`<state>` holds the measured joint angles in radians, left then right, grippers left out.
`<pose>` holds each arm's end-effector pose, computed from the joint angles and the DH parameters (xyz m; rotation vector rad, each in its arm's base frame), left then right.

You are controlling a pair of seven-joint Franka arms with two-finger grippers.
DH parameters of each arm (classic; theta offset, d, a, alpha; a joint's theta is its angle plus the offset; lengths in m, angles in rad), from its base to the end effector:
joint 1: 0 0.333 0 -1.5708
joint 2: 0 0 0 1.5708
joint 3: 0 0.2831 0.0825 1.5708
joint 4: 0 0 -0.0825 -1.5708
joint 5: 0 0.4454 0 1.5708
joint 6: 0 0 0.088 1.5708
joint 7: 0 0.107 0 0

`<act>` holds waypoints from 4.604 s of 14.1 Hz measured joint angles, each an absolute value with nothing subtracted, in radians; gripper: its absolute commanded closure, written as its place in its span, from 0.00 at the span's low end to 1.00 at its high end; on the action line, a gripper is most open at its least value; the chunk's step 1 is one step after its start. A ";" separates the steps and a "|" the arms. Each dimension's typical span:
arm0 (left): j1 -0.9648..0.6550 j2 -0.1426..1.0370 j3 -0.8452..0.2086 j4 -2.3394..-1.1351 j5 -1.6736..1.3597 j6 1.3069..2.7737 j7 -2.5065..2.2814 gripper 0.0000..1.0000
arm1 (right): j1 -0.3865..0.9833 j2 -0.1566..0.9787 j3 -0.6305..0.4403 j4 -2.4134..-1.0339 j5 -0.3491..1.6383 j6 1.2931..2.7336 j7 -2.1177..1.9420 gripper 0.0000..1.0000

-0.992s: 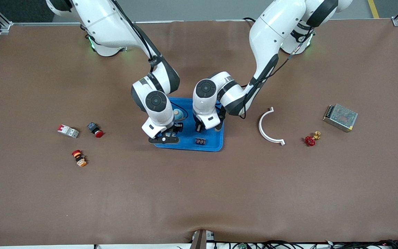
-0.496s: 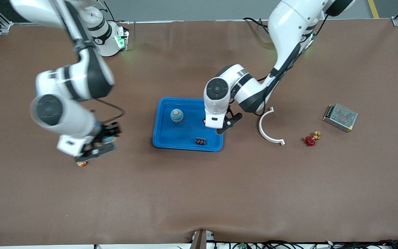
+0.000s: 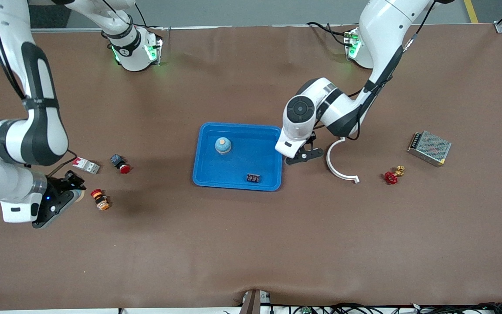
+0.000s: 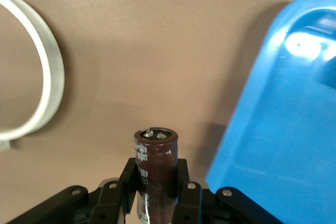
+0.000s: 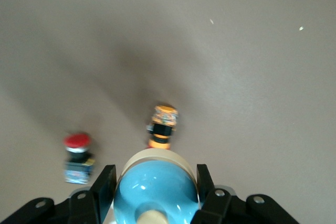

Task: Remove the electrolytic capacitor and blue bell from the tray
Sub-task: 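Place the bell by the red buttons while the left gripper places the capacitor, then return the right gripper and the left gripper to the blue tray, then grasp the second bell with the right gripper while the left gripper grasps the capacitor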

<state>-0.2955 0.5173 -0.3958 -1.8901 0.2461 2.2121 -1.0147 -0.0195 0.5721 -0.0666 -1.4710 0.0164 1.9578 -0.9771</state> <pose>0.5002 -0.4060 0.1648 -3.0215 -0.2930 0.1546 0.7333 -0.0562 0.2838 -2.8093 -1.3454 0.1299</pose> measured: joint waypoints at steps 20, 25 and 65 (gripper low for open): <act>-0.204 0.597 -0.392 -1.968 0.357 2.418 -1.017 0.00 | -0.160 0.758 -0.057 -1.594 0.024 2.277 -1.420 0.00; -0.206 0.557 -0.407 -1.912 0.343 2.308 -1.182 0.00 | -0.154 0.727 -0.049 -1.533 0.068 2.143 -1.348 0.00; -0.588 0.899 -0.218 -1.387 0.246 2.405 -2.314 0.51 | 0.742 0.497 -0.028 -2.041 0.117 2.582 0.623 0.00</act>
